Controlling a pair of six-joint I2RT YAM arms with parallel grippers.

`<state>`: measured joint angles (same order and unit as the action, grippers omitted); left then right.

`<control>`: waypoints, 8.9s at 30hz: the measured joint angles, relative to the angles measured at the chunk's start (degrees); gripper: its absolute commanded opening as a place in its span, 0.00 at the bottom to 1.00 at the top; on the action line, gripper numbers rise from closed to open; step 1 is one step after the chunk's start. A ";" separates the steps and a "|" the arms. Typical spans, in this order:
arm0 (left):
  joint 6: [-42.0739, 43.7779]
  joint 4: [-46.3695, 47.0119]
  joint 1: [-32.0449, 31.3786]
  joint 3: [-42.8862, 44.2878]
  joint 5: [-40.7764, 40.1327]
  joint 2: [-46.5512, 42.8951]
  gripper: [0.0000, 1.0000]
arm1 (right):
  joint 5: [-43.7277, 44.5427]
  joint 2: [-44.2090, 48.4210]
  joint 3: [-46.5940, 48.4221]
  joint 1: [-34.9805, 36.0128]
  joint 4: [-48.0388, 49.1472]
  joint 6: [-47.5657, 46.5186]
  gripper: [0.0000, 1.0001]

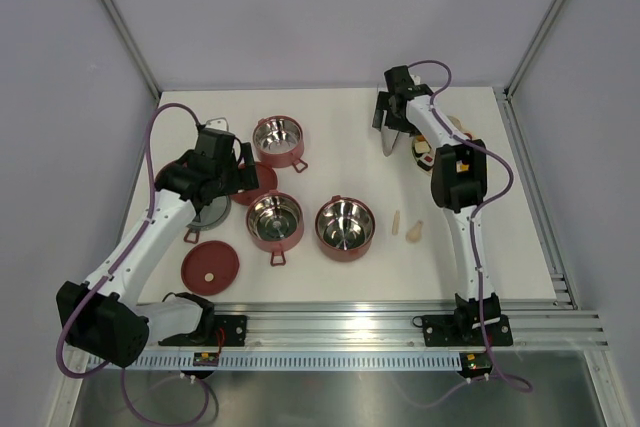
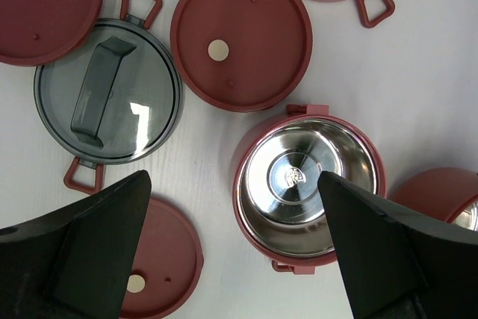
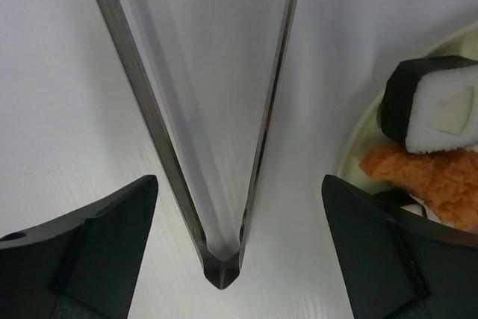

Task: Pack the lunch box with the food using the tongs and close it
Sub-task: Pick up the clamp at the center of the board, then pick up the fake food from the plate, then move the packing box to the center of the board.

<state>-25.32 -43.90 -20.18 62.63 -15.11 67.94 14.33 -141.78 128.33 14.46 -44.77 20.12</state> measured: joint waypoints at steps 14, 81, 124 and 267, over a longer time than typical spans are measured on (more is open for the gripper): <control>0.02 -0.13 0.00 -0.42 -0.13 -0.02 0.99 | -1.60 -8.33 9.14 -0.28 -0.17 -2.47 0.91; 0.26 0.42 0.00 -0.44 4.20 2.38 0.99 | -9.38 26.75 -37.16 7.74 13.05 -8.15 0.28; 1.31 0.24 0.00 -0.44 2.64 -0.02 0.99 | -18.32 61.83 -47.56 -5.62 -16.11 1.22 0.48; 11.58 3.19 -27.93 4.04 31.50 24.35 0.65 | -9.33 57.75 -56.35 -6.27 -4.35 8.09 0.31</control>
<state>-13.74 -40.71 -48.12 66.67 16.38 92.29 4.99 -84.03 71.99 8.19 -49.12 28.21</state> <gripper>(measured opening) 0.648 0.468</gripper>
